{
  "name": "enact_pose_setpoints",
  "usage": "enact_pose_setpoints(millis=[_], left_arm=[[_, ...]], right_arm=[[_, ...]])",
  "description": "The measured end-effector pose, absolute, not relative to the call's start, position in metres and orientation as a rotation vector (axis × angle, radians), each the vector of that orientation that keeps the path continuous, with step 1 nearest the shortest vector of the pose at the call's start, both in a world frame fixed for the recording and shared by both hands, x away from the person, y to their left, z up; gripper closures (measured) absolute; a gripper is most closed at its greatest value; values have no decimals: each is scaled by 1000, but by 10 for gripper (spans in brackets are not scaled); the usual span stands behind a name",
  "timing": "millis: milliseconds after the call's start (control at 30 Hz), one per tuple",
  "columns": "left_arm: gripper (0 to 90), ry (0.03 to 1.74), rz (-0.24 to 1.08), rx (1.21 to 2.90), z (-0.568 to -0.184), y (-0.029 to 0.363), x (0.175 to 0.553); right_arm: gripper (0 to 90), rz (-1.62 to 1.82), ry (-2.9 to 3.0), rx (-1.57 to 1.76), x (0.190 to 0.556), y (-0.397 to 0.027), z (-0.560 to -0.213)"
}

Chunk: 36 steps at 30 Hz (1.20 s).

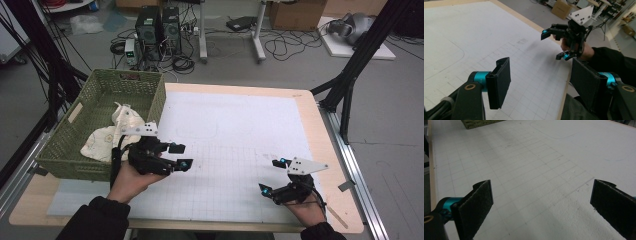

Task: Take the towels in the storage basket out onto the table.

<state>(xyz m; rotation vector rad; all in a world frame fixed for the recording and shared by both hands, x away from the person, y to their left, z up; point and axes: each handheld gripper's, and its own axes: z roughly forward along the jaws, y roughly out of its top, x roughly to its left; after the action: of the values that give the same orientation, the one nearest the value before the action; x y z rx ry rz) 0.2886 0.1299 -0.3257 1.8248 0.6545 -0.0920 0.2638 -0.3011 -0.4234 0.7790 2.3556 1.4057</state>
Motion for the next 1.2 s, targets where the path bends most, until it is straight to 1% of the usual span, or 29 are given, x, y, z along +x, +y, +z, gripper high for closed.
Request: enact_pose_setpoints(millis=[100, 600, 800, 1200], left_arm=[[328, 679, -145, 1805, -321, 138, 297], [349, 713, -208, 1780, -303, 169, 321], [354, 749, -179, 1769, -294, 184, 329], [375, 810, -154, 1762, -289, 211, 343]], right_arm=[[35, 1405, 2356, 780, 264, -301, -424], [36, 1398, 2372, 778, 266, -299, -425], [36, 1398, 2372, 769, 267, -299, -425], [35, 1400, 2373, 767, 269, -299, -425]])
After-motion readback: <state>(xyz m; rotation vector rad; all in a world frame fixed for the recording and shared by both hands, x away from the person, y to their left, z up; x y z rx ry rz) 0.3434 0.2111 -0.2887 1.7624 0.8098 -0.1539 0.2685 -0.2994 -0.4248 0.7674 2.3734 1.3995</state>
